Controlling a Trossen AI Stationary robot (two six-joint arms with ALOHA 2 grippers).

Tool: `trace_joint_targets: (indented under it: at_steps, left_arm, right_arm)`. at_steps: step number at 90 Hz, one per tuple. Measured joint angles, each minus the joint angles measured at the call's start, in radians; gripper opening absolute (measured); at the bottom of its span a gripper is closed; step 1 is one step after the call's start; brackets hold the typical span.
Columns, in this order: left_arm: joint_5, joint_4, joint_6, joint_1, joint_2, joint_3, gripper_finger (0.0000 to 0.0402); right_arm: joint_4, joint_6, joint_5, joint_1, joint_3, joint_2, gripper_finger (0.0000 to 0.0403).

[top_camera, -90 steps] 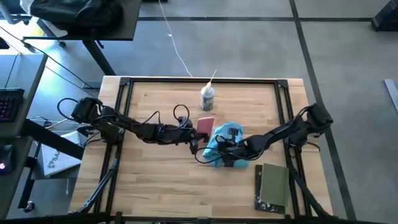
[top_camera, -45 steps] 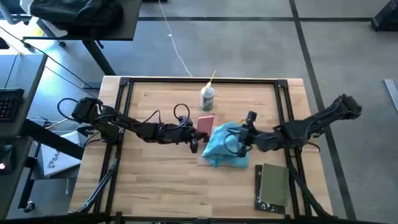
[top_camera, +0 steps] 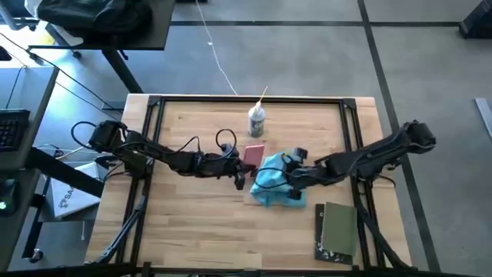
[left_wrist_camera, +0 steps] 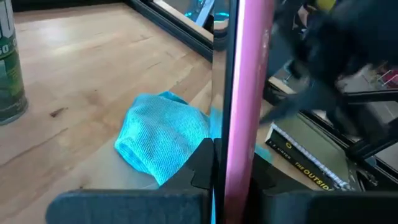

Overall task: Apply microfiber cloth
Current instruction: Wipe the pink phone with the blue microfiber cloth

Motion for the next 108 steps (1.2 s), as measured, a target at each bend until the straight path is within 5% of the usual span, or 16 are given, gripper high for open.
trace_joint_targets:
  at_steps: [32,43,59,76,88,108]
  left_arm:
    - [-0.005,-0.035,0.032,-0.034,0.000,0.000,0.0010]
    - [-0.013,-0.032,0.045,-0.032,-0.001,0.000,0.0010]
    - [-0.011,-0.023,-0.022,-0.026,-0.002,0.000,0.0010]
    - [0.012,-0.025,-0.065,-0.018,-0.002,0.000,0.0010]
    - [0.013,-0.024,-0.092,-0.018,-0.002,0.000,0.0010]
    - [-0.003,0.060,-0.066,-0.016,-0.002,0.000,0.0010]
  right_arm:
    - [0.092,0.082,0.003,-0.041,0.000,0.270,0.0202]
    - [0.099,0.075,0.013,-0.042,0.002,0.290,0.0160]
    - [0.089,0.005,0.070,-0.027,0.000,0.236,0.0017]
    - [0.035,-0.015,0.254,-0.025,0.000,0.056,0.0002]
    - [0.177,-0.118,0.367,-0.007,0.000,-0.099,0.0001]
    - [0.544,-0.350,0.286,-0.015,0.001,-0.177,0.0000]
